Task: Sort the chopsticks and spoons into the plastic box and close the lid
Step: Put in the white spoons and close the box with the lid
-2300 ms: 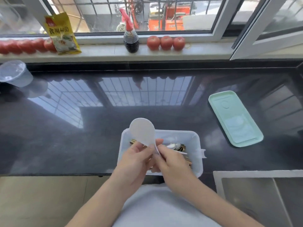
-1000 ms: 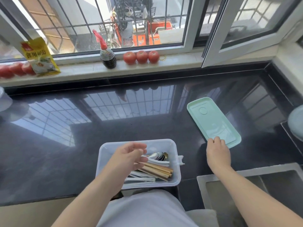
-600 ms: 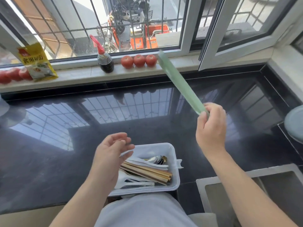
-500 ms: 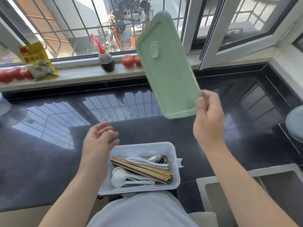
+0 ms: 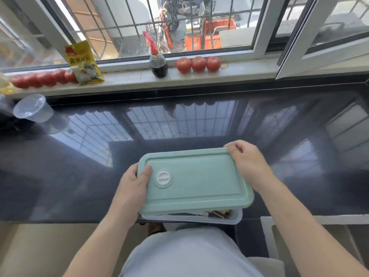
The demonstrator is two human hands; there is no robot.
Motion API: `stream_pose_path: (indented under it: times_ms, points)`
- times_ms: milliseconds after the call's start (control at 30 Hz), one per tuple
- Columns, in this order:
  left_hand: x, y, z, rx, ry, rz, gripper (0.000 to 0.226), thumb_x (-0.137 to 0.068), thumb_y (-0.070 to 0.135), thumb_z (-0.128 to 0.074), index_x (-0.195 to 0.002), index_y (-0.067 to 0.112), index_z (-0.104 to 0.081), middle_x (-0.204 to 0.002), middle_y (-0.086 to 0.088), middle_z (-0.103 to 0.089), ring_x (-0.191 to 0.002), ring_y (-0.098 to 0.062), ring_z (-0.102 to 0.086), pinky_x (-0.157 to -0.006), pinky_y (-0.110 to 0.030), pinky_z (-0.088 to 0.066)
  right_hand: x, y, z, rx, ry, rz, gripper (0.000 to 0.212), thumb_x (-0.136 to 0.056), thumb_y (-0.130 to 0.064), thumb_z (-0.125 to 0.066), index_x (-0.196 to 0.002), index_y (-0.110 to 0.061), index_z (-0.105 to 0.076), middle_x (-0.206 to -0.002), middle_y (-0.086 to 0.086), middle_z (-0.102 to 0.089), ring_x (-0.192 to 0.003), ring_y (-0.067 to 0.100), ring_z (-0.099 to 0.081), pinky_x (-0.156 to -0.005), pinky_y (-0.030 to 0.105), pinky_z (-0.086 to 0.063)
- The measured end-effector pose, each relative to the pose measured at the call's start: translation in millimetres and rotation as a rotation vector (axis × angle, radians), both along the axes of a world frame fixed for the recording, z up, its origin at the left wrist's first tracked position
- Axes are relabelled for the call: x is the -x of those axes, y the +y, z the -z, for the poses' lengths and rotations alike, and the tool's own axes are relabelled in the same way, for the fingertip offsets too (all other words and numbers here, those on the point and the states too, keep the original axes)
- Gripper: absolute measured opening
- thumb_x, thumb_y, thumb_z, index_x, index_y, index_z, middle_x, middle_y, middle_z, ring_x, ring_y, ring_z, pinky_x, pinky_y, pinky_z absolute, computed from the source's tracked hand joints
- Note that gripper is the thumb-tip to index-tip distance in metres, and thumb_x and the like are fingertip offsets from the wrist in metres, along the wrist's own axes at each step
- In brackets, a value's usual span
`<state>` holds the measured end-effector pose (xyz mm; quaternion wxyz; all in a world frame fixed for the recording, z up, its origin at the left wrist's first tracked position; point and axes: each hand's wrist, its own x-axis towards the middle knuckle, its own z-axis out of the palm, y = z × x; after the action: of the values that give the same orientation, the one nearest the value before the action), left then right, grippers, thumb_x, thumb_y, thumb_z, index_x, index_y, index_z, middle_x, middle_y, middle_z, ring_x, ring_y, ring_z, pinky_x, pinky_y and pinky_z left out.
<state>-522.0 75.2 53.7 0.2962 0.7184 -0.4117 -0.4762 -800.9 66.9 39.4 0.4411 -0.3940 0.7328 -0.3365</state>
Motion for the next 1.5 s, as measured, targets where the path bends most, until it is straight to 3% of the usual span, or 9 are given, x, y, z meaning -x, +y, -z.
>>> stream_pose_path:
  times_ms: [67,233,367,467,633,733,1000,1300,1500]
  points:
    - [-2.7,7.9,15.1,0.068,-0.134,0.022,0.022,-0.105,0.039,-0.048,-0.111,0.028,-0.066,-0.101,0.01,-0.073,-0.096,-0.014,-0.068,-0.076,-0.033,-0.051,-3.9,10.7,8.0,-0.003,0.062,-0.034,0.016,-0.101,-0.031,-0.055,-0.109,-0.026,-0.068,-0.106,-0.012,-0.068,-0.098,0.01,-0.061,-0.077,0.026,-0.045]
    - [-16.7,9.5,57.6,0.056,-0.361,0.133,0.035,-0.105,0.043,-0.043,-0.133,0.033,-0.06,-0.123,-0.001,-0.045,-0.126,-0.025,-0.044,-0.106,-0.04,-0.036,-18.4,38.9,45.8,0.014,0.197,-0.044,0.027,-0.103,-0.021,-0.049,-0.126,-0.016,-0.063,-0.118,-0.002,-0.057,-0.119,0.018,-0.052,-0.093,0.023,-0.033]
    - [-17.4,9.9,74.2,0.089,-0.308,0.212,0.043,-0.108,0.038,-0.035,-0.146,0.025,-0.05,-0.138,-0.001,-0.047,-0.127,-0.006,-0.036,-0.111,-0.032,-0.029,-30.1,45.7,61.9,0.028,0.43,-0.067,0.034,-0.105,-0.021,-0.044,-0.135,-0.012,-0.057,-0.127,0.006,-0.061,-0.12,0.028,-0.051,-0.104,0.036,-0.035]
    - [-14.7,6.5,73.7,0.109,-0.316,0.238,0.044,-0.109,0.035,-0.031,-0.148,0.021,-0.047,-0.141,0.003,-0.051,-0.133,-0.011,-0.036,-0.107,-0.028,-0.028,-31.5,49.2,64.7,0.032,0.58,-0.083,0.038,-0.107,-0.024,-0.039,-0.14,-0.013,-0.053,-0.129,0.009,-0.063,-0.118,0.031,-0.053,-0.105,0.042,-0.036]
    - [-9.7,20.8,61.5,0.049,-0.22,0.186,0.052,-0.109,0.046,-0.025,-0.159,0.032,-0.029,-0.158,0.02,-0.033,-0.148,-0.004,-0.026,-0.116,-0.026,-0.019,-30.1,65.2,61.3,-0.011,0.552,-0.14,0.058,-0.106,-0.038,-0.034,-0.16,-0.023,-0.023,-0.152,0.0,-0.044,-0.135,0.025,-0.042,-0.113,0.04,-0.031]
    - [-9.9,14.5,61.8,0.04,-0.192,0.193,0.044,-0.109,0.046,-0.025,-0.151,0.04,-0.038,-0.146,0.027,-0.041,-0.138,-0.001,-0.035,-0.113,-0.028,-0.025,-34.7,67.8,62.5,-0.01,0.57,-0.143,0.062,-0.104,-0.043,-0.035,-0.161,-0.024,-0.017,-0.152,0.002,-0.042,-0.132,0.026,-0.044,-0.108,0.041,-0.036]
    - [-13.3,18.6,74.7,0.048,-0.291,0.137,0.029,-0.109,0.039,-0.031,-0.113,0.035,-0.06,-0.108,0.012,-0.066,-0.107,-0.016,-0.06,-0.091,-0.041,-0.045,-41.5,63.5,57.5,-0.073,0.503,-0.15,0.061,-0.105,-0.042,-0.038,-0.16,-0.026,-0.017,-0.149,0.003,-0.038,-0.13,0.028,-0.045,-0.103,0.042,-0.041]
    - [-9.1,19.8,75.0,0.064,-0.37,0.11,0.027,-0.108,0.038,-0.033,-0.108,0.033,-0.059,-0.098,0.013,-0.067,-0.096,-0.019,-0.061,-0.08,-0.039,-0.042,-45.8,67.1,67.8,-0.046,0.699,-0.132,0.069,-0.098,-0.055,-0.034,-0.158,-0.022,-0.024,-0.134,0.004,-0.051,-0.107,0.03,-0.056,-0.09,0.046,-0.049]
    - [-8.2,21.3,74.6,-0.009,-0.317,0.001,0.033,-0.105,0.049,-0.04,-0.107,0.02,-0.056,-0.094,0.006,-0.064,-0.089,-0.023,-0.059,-0.072,-0.04,-0.041,-24.7,82.1,76.1,-0.052,0.202,0.053,0.058,-0.103,-0.049,-0.036,-0.158,-0.03,-0.026,-0.148,-0.008,-0.042,-0.138,0.014,-0.037,-0.115,0.037,-0.031]
